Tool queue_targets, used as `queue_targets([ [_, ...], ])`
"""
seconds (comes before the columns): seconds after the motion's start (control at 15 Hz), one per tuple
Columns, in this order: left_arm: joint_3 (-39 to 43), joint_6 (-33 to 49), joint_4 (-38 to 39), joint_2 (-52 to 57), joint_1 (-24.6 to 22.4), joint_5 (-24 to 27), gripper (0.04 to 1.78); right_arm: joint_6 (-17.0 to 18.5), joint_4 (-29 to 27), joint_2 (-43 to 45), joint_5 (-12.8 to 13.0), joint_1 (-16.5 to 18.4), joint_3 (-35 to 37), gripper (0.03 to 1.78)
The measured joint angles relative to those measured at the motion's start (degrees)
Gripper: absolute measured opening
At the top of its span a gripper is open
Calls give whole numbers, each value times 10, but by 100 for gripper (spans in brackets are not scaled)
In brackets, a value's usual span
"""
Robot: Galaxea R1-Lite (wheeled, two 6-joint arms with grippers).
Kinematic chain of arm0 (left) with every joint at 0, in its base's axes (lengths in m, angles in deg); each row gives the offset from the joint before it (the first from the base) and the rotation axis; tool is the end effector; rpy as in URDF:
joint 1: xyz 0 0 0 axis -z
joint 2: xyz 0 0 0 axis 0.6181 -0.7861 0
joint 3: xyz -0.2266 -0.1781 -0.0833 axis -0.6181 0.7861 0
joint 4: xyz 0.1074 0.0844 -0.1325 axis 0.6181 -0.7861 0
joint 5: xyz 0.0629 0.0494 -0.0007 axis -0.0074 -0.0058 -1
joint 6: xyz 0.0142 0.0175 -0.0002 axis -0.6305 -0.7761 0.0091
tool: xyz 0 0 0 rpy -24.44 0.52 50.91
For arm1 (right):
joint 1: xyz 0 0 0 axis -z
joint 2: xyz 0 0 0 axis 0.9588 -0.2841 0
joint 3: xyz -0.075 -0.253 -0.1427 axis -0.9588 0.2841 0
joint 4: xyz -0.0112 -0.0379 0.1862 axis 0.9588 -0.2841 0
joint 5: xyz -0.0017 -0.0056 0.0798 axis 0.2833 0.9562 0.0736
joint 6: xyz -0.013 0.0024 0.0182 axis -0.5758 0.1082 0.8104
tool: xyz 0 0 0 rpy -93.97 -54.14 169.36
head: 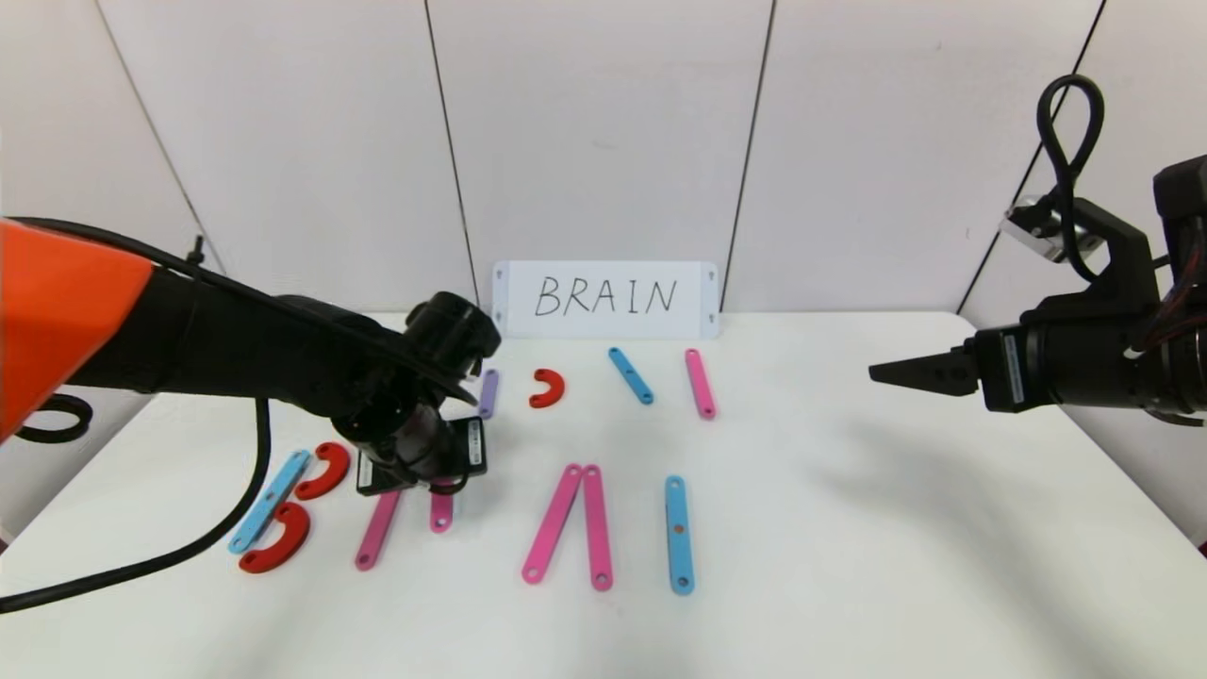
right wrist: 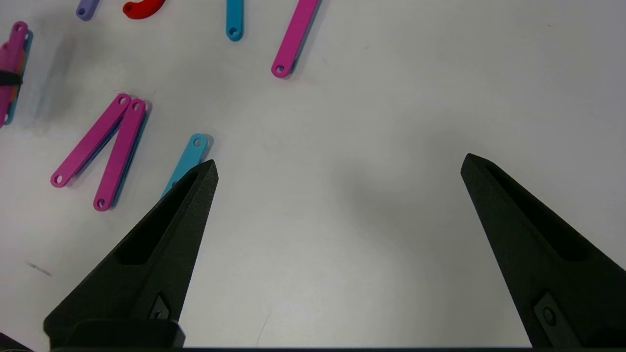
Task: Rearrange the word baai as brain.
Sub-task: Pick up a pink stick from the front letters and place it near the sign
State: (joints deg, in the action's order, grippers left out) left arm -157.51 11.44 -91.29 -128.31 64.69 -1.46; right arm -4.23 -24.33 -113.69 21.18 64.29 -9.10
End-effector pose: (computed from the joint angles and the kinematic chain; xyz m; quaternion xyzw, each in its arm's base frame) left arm 0.3103 -0.1486 0.1384 -0.0906 0.4917 0.0634 0.8637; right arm 0.2451 0.0455 0.2324 0.0057 0.2962 0.1983 0.9343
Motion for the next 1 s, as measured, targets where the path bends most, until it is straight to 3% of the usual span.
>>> queue_targets([
  [0.27, -50, -140, -35, 20, -54, 26, 30, 0, 0, -3, -2, 0, 0, 174],
  [0.53, -96, -320, -36, 23, -138, 140, 30, 0, 0, -4, -3, -2, 4, 174],
  [0.67, -127, -388, -35, 9, -168, 171, 30, 0, 0, -7, -3, -9, 8, 174],
  [1.0, -236, -438, -46, -73, -200, 173, 30, 1, 0, -15, -3, -17, 13, 174],
])
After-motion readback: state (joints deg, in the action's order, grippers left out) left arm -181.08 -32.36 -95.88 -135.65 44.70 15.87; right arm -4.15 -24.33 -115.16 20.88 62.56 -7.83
